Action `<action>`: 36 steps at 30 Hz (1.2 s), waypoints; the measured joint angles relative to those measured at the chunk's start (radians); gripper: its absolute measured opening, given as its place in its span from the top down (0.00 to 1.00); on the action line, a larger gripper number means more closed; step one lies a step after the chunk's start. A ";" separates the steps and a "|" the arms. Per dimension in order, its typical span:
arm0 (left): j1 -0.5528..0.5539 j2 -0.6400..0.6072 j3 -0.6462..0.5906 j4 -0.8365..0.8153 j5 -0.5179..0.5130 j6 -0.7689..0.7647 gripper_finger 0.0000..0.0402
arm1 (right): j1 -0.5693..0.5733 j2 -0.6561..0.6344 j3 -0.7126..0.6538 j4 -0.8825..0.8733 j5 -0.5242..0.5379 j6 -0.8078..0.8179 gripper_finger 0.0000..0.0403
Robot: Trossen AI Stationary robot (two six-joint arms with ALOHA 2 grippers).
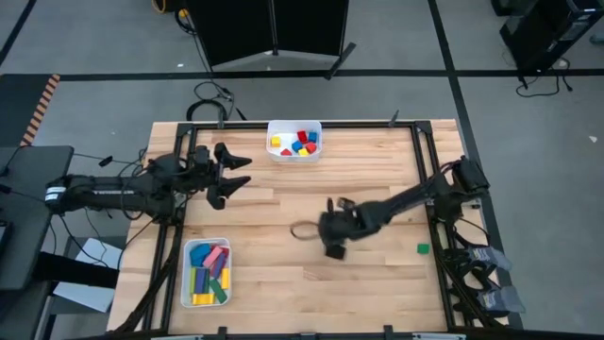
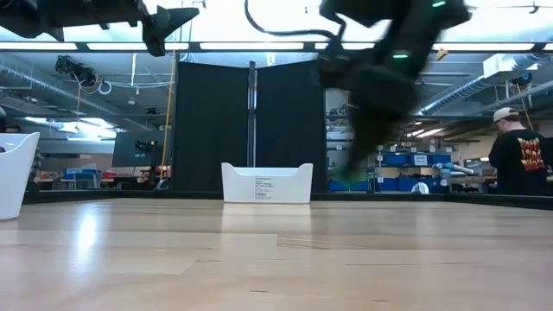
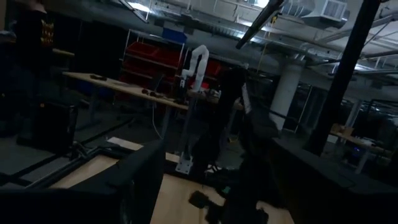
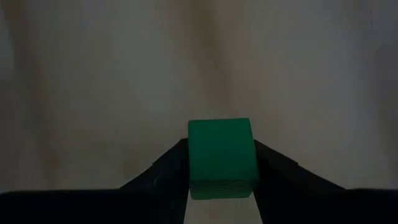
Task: Sort blocks by size
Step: Put the green cube block into the top white bin
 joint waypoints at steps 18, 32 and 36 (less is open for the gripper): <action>0.000 -0.004 0.000 -0.101 -0.045 -0.038 0.28 | -0.578 0.003 0.000 0.794 0.123 -0.311 0.63; 0.000 0.015 0.000 -0.104 -0.072 -0.033 0.28 | -0.654 0.005 -0.010 0.880 0.030 -0.312 0.61; 0.000 0.015 0.000 -0.104 -0.076 -0.029 0.28 | -0.655 0.005 -0.010 0.878 0.030 -0.312 0.58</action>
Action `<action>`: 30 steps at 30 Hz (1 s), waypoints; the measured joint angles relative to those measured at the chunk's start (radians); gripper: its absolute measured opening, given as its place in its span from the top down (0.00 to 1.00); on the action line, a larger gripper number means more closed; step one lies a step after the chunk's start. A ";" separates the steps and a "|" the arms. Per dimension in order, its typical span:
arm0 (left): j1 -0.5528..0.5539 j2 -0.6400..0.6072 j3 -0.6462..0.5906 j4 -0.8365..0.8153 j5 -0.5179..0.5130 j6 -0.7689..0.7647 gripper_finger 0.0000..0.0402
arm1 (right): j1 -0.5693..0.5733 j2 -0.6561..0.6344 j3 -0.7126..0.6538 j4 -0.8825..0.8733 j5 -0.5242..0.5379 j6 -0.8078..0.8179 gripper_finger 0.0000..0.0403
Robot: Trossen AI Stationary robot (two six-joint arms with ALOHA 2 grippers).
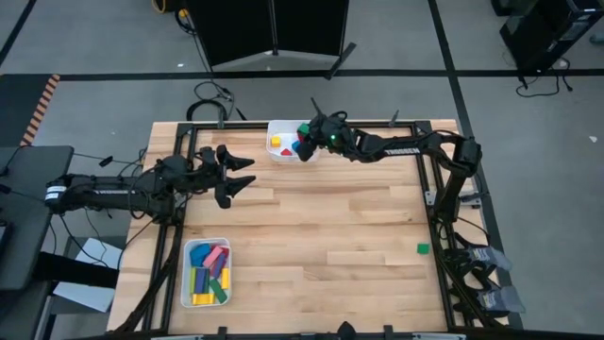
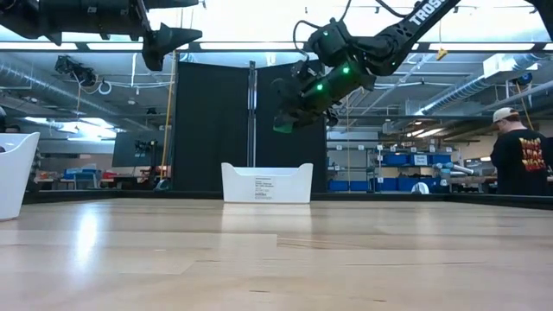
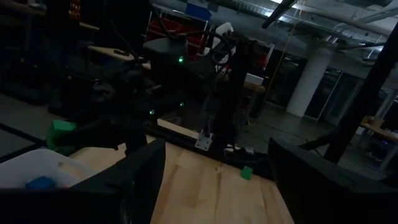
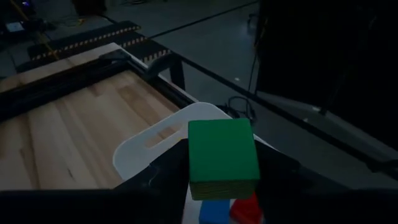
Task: Sort blocks by size
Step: Put the green cube block into the top white bin, then put the green triangle block into the top white bin
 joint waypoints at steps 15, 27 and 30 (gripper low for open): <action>0.021 0.000 0.000 -0.012 -0.014 0.148 0.28 | 0.009 0.000 0.000 0.207 -0.026 -0.078 0.52; 0.322 0.153 0.042 -0.029 -0.011 0.102 0.28 | 0.022 -0.035 0.000 0.467 -0.027 -0.162 0.52; 0.349 0.230 0.071 -0.054 0.046 0.010 0.28 | 0.037 -0.083 0.017 0.460 -0.028 -0.161 0.52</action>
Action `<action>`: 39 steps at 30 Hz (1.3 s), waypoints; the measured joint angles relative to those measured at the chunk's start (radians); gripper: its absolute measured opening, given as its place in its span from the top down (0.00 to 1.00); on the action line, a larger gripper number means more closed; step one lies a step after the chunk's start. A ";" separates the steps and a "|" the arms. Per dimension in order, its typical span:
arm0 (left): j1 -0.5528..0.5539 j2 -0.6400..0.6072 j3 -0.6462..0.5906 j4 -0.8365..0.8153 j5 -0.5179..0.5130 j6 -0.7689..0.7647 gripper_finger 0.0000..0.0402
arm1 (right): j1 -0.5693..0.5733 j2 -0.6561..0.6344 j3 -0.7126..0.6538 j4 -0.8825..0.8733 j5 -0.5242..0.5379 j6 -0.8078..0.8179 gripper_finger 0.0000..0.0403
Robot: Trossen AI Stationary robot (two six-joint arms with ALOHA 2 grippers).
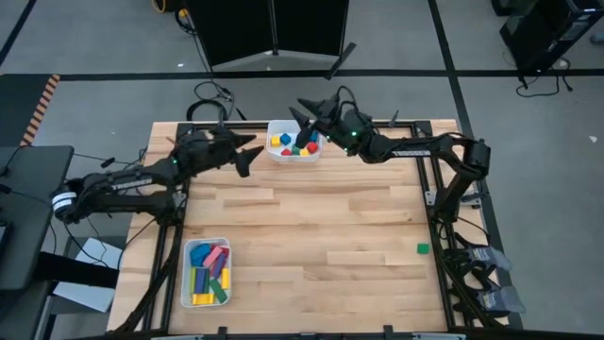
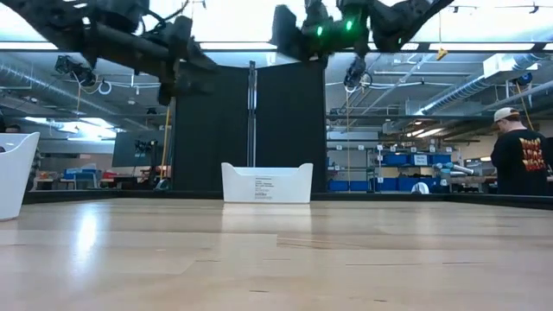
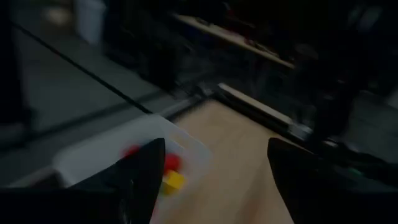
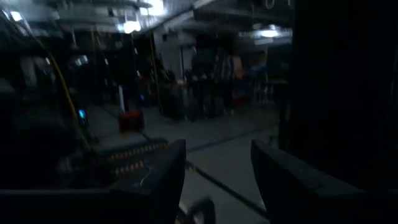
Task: Sort blocks by size
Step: Put the green triangle block into the top white bin
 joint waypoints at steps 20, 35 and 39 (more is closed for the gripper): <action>-0.024 0.570 0.313 0.007 0.279 -0.048 0.28 | 0.049 -0.274 0.108 -0.580 -0.096 -0.056 0.55; -0.440 1.221 0.764 0.424 -0.022 0.296 0.27 | 0.627 -0.969 -0.370 -0.568 0.235 -0.012 0.55; -0.509 1.359 0.995 0.281 -0.078 0.296 0.24 | 0.761 -1.063 -0.461 -0.488 0.305 0.050 0.55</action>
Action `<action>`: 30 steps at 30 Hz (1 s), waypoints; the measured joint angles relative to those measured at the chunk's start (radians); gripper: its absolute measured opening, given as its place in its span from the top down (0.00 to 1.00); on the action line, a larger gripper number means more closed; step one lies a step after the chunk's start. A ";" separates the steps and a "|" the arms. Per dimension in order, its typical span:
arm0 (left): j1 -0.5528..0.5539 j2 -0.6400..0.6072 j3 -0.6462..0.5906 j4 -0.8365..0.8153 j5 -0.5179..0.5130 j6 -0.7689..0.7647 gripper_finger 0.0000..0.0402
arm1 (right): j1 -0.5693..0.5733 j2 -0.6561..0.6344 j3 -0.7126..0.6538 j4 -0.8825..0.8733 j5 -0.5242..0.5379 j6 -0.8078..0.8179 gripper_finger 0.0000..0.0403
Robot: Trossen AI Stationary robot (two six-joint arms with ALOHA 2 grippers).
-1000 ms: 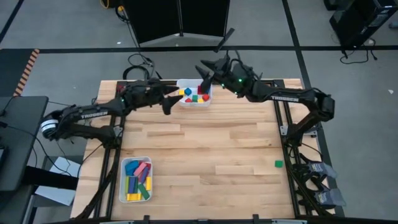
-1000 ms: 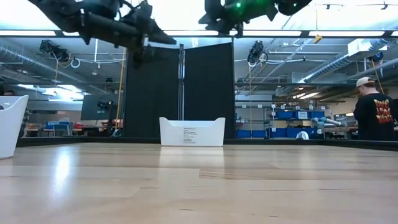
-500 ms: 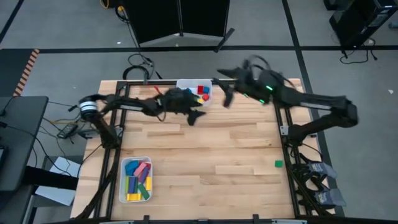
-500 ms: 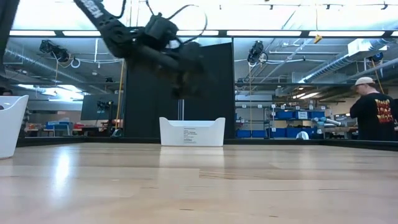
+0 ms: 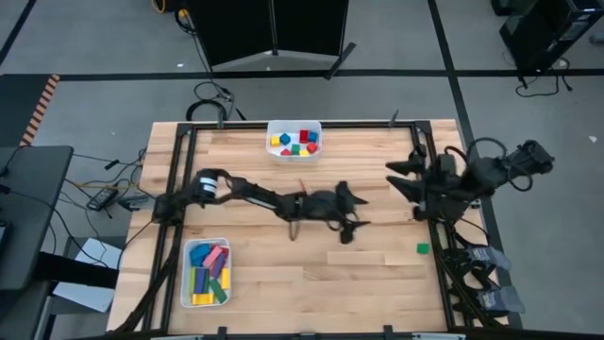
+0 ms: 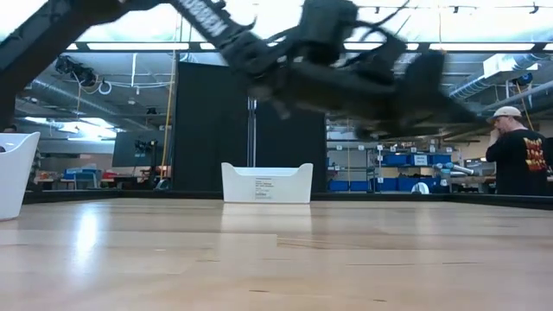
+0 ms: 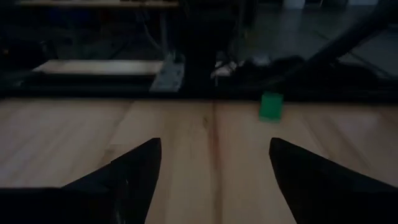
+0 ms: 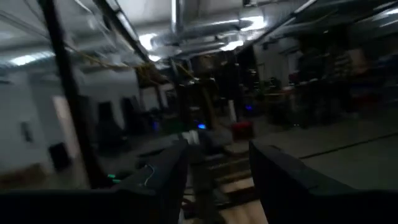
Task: Sort blocks by size
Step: Put the green triangle block into the top white bin
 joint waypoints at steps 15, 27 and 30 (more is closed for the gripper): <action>-0.044 0.467 0.872 -0.428 0.041 -0.081 0.18 | 0.196 0.008 -0.040 0.005 0.100 0.042 0.55; -0.068 0.470 0.840 -0.341 0.053 -0.144 0.18 | 0.250 0.075 -0.040 -0.049 0.100 0.129 0.55; -0.081 0.472 0.840 -0.351 0.049 -0.147 0.18 | 0.261 0.131 -0.040 -0.071 0.100 0.167 0.55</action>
